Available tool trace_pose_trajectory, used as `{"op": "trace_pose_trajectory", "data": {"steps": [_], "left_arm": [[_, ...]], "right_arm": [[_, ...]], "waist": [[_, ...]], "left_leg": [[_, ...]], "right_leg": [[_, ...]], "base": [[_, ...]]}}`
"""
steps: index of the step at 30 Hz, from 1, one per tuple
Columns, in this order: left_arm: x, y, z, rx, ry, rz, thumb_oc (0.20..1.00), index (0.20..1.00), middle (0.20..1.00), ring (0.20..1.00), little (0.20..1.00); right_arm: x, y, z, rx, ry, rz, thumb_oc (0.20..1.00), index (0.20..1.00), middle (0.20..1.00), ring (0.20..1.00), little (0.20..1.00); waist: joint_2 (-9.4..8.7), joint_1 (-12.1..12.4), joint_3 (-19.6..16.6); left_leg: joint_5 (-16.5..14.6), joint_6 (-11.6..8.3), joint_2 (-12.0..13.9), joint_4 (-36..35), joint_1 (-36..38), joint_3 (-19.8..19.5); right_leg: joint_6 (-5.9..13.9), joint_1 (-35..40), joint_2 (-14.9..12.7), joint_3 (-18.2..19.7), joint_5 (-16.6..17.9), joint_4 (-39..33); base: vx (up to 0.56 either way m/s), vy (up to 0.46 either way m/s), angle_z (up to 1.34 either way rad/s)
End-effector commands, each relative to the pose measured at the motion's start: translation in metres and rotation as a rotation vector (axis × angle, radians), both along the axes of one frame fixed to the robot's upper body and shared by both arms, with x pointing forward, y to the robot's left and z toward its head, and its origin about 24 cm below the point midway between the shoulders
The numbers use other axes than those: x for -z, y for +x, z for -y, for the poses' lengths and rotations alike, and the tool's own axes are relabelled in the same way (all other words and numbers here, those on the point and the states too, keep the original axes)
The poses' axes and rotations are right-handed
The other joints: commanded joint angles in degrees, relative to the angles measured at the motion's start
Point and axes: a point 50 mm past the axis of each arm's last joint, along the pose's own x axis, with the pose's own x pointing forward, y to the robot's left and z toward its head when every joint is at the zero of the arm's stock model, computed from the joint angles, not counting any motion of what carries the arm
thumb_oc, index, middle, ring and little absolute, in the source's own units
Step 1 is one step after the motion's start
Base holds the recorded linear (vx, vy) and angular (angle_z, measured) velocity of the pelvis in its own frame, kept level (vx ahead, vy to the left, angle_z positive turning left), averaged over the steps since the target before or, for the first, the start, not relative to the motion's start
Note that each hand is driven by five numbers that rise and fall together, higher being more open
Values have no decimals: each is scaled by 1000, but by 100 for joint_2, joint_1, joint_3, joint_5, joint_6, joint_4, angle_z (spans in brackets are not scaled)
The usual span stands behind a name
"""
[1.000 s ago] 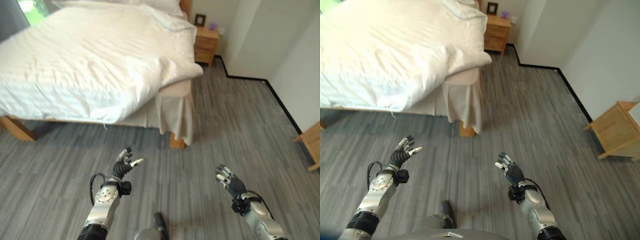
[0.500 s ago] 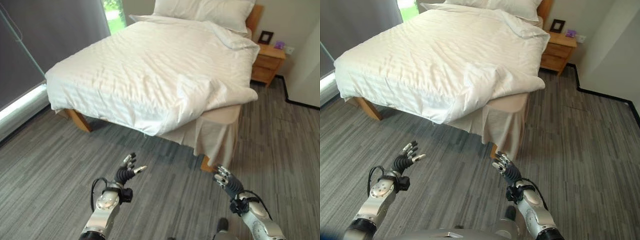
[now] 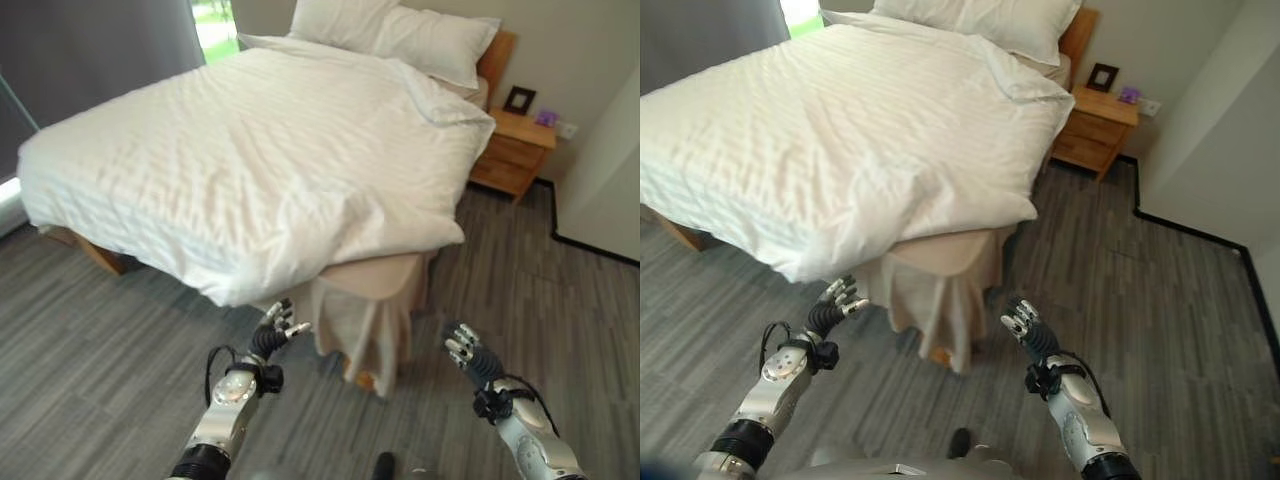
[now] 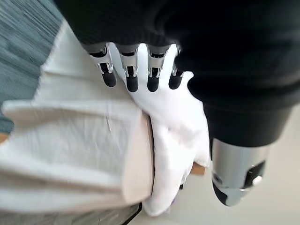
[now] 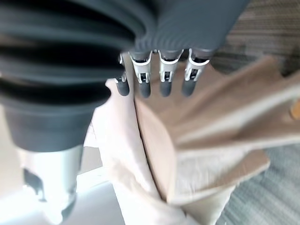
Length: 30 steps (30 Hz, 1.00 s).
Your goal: Making the bed.
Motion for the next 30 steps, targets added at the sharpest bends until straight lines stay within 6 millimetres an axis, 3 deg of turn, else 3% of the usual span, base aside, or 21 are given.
{"op": "trace_pose_trajectory", "data": {"steps": [1,3,6,8,13,19,25,30], "left_arm": [[-23,12,-2,2,-90,110,1000,1000,1000,1000,1000],[-9,4,0,4,-140,50,1000,1000,1000,1000,1000],[15,-12,4,4,-193,-57,1000,1000,1000,1000,1000],[16,-15,5,-9,-223,-64,1000,1000,1000,1000,1000],[23,-31,-7,-63,-284,-93,1000,1000,1000,1000,1000],[21,-38,-25,-130,-274,-81,1000,1000,1000,1000,1000],[-12,-31,-29,50,-238,19,1000,1000,1000,1000,1000],[-93,-24,-65,119,-251,317,1000,1000,1000,1000,1000]], "right_arm": [[-27,13,15,21,-9,137,1000,1000,1000,1000,1000],[-24,6,19,30,-23,125,1000,1000,1000,1000,1000],[-21,0,23,46,-30,110,1000,1000,1000,1000,1000],[-20,1,20,71,-3,116,1000,1000,1000,1000,1000],[-12,-5,15,69,12,81,1000,1000,1000,1000,1000],[-10,-5,11,59,19,75,1000,1000,1000,1000,1000],[-15,-3,21,69,1,98,1000,1000,1000,1000,1000],[-13,-15,31,62,19,95,1000,1000,1000,1000,1000]], "waist": [[346,100,-3],[408,150,-110],[525,15,-284],[580,-59,-424],[614,-55,-621],[566,59,-612],[531,91,-567],[500,137,-599]], "left_leg": [[736,86,-164,-2259,573,622],[692,164,-611,-3731,735,869],[645,262,-877,-4382,1217,865],[601,296,-997,-4814,1492,837],[150,452,-1203,-4897,1750,813],[4,518,-1307,-4897,1824,775],[-122,609,-1446,-4897,1866,764],[-181,622,-1541,-4897,1827,719]], "right_leg": [[759,373,-427,139,272,-212],[893,413,-419,155,227,-212],[982,454,-394,107,227,-165],[989,401,-447,72,248,-182],[1126,413,-667,22,294,-208],[1213,419,-783,7,370,-177],[1348,374,-914,57,587,-84],[1429,379,-1008,-9,680,-86]], "base": [[217,46,-33],[299,102,-26],[218,100,-20],[148,125,-28],[109,113,9],[64,89,26],[34,90,2],[46,77,-3]]}}
